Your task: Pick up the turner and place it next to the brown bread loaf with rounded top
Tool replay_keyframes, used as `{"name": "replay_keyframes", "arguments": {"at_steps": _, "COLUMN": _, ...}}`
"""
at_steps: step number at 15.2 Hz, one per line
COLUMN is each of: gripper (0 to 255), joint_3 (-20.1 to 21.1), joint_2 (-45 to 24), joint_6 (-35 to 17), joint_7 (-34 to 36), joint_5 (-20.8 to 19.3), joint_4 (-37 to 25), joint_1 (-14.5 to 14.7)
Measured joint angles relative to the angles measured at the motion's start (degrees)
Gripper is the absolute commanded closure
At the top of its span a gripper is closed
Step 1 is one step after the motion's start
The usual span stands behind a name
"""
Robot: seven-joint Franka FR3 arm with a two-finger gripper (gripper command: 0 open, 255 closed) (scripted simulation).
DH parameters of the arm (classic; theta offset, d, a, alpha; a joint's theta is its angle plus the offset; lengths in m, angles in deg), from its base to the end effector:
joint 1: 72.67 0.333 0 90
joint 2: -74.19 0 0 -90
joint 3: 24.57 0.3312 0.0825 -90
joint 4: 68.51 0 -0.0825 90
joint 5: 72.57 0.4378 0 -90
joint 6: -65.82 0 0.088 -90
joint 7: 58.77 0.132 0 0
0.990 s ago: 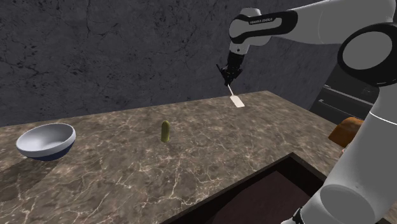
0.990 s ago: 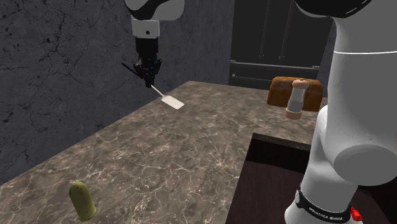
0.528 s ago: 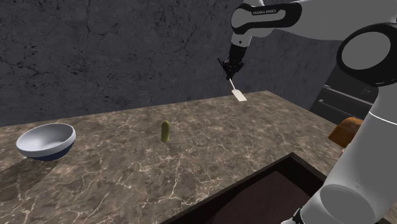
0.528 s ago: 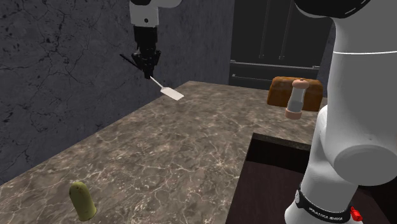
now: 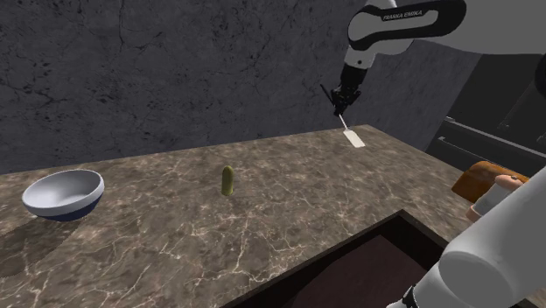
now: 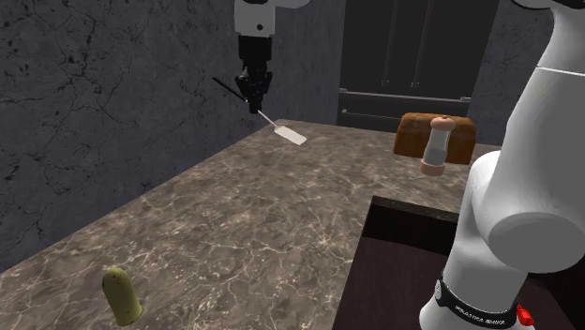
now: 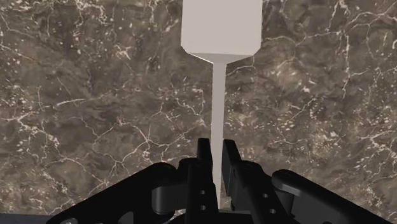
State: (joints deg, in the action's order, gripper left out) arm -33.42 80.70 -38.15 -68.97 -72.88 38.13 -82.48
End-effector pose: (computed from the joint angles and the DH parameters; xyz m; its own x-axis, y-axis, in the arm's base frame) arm 0.5548 -0.1913 0.5490 0.9871 -0.1453 0.0668 -0.1456 -0.9893 -0.0003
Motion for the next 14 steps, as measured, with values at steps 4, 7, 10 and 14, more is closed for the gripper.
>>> {"name": "replay_keyframes", "arguments": {"at_steps": 4, "gripper": 255, "joint_3": -1.4, "joint_2": 7.8, "joint_6": -0.3, "joint_7": -2.2, "joint_5": -1.4, "joint_4": 8.0, "joint_1": -1.4}}
{"name": "replay_keyframes", "arguments": {"at_steps": 7, "gripper": 255, "joint_3": -2.6, "joint_2": 13.2, "joint_6": -0.3, "joint_7": -4.1, "joint_5": -2.6, "joint_4": 13.4, "joint_1": -2.6}}
{"name": "replay_keyframes", "arguments": {"at_steps": 10, "gripper": 255, "joint_3": -4.0, "joint_2": 18.7, "joint_6": 0.4, "joint_7": -6.3, "joint_5": -4.1, "joint_4": 18.0, "joint_1": -4.1}}
{"name": "replay_keyframes", "arguments": {"at_steps": 14, "gripper": 255, "joint_3": -6.0, "joint_2": 24.9, "joint_6": 2.1, "joint_7": -9.2, "joint_5": -6.1, "joint_4": 22.2, "joint_1": -6.1}}
